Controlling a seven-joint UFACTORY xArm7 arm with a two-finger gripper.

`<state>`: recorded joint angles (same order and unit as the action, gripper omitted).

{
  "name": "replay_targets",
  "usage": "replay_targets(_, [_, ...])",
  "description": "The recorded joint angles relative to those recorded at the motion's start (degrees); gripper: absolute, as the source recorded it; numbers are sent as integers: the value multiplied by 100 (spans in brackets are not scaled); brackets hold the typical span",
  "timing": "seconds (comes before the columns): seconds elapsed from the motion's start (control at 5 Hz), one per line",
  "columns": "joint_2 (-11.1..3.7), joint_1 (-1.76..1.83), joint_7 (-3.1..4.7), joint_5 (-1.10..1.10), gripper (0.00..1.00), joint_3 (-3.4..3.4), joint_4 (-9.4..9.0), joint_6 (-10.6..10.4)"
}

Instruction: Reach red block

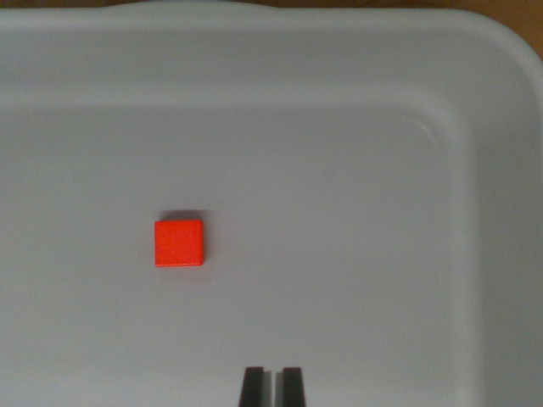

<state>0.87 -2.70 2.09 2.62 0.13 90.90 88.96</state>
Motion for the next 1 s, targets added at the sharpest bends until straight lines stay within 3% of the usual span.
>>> replay_targets(1.0, [-151, 23, -25, 4, 0, 21, -135, -243])
